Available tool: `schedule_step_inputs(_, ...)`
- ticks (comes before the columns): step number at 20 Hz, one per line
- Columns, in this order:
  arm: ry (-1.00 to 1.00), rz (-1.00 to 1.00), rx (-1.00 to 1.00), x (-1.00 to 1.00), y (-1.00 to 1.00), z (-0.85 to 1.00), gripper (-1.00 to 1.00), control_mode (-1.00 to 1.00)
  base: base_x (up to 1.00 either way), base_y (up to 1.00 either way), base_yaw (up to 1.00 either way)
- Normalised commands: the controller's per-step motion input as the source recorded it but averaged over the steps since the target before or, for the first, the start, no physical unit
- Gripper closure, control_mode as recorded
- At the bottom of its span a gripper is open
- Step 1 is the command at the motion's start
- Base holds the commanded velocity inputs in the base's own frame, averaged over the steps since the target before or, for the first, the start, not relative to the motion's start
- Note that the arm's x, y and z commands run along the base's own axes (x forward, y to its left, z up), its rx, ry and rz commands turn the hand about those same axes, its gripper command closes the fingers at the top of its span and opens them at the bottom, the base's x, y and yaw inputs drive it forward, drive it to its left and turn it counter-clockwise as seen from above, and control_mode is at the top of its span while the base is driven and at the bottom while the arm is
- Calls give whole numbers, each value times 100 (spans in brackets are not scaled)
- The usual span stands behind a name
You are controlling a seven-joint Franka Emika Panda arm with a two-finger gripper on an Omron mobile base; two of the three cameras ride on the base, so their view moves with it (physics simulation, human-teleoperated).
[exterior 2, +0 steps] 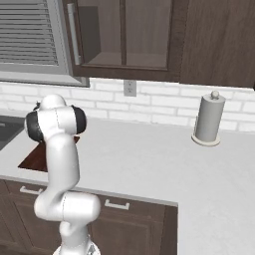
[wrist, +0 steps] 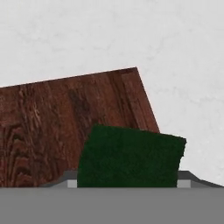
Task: Pick up the sponge from the counter and clean the cutting board by briefly scrubbing or pressing down on the cutting board. Once finished, release the sponge.
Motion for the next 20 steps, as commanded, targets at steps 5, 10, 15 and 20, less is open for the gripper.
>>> schedule_step_inputs(5,-6,-5,0,32,0,0,100,-100,0,0,0)
schedule_step_inputs(10,-5,-1,0,26,11,0,100,-100,0,0,0)
schedule_step_inputs(15,-7,0,0,3,35,0,100,-100,0,0,0)
schedule_step_inputs(20,-8,0,0,-1,26,0,100,-100,0,0,0)
